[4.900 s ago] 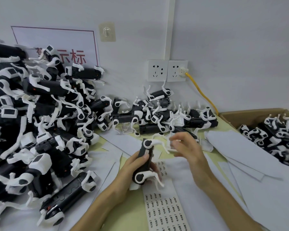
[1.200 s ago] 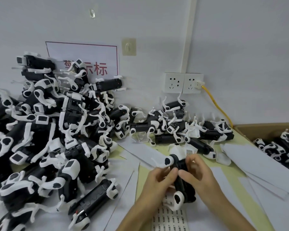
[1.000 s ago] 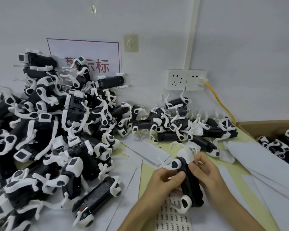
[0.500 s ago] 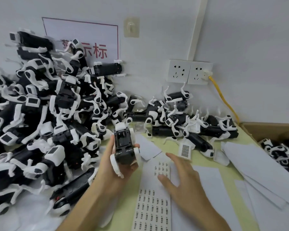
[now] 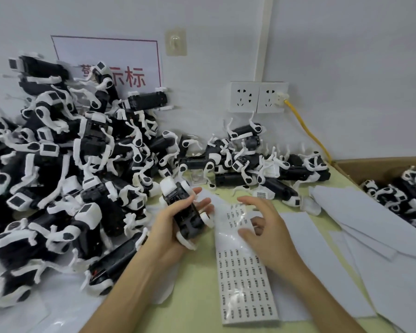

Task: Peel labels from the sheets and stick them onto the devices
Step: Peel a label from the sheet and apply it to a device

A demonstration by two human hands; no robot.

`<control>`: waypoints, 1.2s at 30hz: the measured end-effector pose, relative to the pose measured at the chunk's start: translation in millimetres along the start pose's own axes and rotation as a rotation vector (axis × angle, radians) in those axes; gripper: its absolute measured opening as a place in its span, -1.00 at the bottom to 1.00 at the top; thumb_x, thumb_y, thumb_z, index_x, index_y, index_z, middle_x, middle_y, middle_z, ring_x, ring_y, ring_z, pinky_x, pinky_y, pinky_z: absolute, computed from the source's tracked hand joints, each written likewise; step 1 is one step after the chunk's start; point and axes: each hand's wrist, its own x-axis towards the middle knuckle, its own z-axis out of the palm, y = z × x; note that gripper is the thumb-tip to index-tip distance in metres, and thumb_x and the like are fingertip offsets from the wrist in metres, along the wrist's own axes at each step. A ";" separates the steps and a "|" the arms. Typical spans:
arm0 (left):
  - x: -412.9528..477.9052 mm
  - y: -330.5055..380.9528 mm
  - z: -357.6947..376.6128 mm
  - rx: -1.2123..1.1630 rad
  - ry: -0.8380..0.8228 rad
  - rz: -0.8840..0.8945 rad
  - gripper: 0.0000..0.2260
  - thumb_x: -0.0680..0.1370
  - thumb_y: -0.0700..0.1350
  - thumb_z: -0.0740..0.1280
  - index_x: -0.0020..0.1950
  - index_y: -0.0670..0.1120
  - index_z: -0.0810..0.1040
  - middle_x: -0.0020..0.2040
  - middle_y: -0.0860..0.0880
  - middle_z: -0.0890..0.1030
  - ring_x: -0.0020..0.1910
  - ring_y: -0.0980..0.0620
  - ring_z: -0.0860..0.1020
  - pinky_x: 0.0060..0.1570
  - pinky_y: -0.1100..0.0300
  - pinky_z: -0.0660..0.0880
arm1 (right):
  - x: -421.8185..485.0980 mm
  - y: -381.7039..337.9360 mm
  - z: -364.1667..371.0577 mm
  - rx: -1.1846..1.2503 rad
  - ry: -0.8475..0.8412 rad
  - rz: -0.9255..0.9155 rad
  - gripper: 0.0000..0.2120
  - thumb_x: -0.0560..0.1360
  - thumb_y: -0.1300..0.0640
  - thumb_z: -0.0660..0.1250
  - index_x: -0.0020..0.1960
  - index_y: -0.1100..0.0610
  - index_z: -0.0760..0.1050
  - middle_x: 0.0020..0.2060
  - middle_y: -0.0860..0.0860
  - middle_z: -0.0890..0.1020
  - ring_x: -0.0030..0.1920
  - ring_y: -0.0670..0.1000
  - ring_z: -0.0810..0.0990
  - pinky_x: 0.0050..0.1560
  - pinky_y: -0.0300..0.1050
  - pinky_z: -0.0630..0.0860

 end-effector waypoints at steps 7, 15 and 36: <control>-7.7 -4.8 9.6 0.084 -0.208 -0.183 -0.55 0.39 -0.18 0.51 0.29 -0.04 0.68 0.41 -0.23 0.58 0.26 -0.21 0.65 -0.12 -0.01 0.67 | 3.6 -0.7 -10.0 0.146 0.090 -0.010 -0.32 0.47 0.47 0.41 0.25 -0.28 0.52 0.34 -0.16 0.51 0.07 -0.03 0.70 0.04 0.08 0.68; -10.7 -12.0 10.3 0.128 -0.355 -0.205 -0.49 0.41 -0.18 0.51 0.38 -0.08 0.61 0.34 -0.22 0.62 -0.03 -0.15 0.72 -0.38 0.15 0.62 | 6.0 3.0 -9.1 -0.023 0.055 -0.047 -0.70 0.53 0.23 0.48 0.17 -0.08 0.63 0.15 -0.18 0.57 0.19 -0.26 0.54 0.33 -0.08 0.48; -11.6 -10.2 15.9 0.219 -0.366 -0.220 -0.42 0.34 -0.13 0.46 0.39 -0.06 0.62 0.17 -0.13 0.70 -0.20 -0.03 0.70 -0.39 0.21 0.57 | -0.2 -5.5 -8.3 0.061 0.135 -0.040 -0.59 0.42 0.27 0.59 0.07 -0.19 0.66 -0.02 -0.19 0.73 -0.05 -0.04 0.71 0.02 -0.01 0.65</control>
